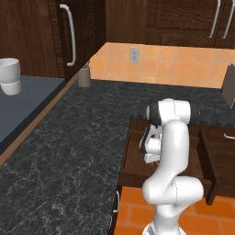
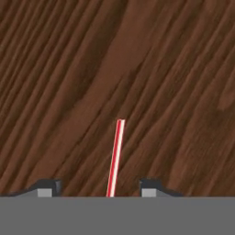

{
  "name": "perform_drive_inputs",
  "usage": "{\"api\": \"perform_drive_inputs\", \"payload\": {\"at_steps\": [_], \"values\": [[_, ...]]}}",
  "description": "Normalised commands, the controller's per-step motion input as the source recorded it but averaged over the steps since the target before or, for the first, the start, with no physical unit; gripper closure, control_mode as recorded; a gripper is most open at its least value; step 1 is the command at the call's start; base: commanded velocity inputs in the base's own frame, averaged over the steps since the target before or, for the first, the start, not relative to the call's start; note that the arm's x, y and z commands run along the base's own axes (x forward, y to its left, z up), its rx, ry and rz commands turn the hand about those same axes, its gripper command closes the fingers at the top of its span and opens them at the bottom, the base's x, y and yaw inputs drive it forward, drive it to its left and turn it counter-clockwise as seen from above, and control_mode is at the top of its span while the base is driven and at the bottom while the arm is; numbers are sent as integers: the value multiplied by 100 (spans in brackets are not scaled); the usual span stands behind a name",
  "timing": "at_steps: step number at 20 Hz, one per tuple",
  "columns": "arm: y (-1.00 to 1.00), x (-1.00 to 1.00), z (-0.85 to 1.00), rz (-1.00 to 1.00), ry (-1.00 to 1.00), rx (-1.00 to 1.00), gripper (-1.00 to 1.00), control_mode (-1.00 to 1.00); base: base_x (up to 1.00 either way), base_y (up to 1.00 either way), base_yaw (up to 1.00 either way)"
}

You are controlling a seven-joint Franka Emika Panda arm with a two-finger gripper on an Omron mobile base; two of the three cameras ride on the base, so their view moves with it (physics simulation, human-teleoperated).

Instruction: Take a straw from the drawer in front and place it inside the glass cup on the dining counter.

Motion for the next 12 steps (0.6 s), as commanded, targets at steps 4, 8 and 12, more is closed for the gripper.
{"api": "perform_drive_inputs", "payload": {"at_steps": [4, 8, 12], "values": [[-20, 0, -8, 0, 4, 1, 100, -100, 0, 0, 0], [-17, 0, -4, 0, 4, 2, 100, -100, 0, 0, 0], [0, 0, 0, 0, 2, 2, 100, -100, 0, 0, 0]]}}
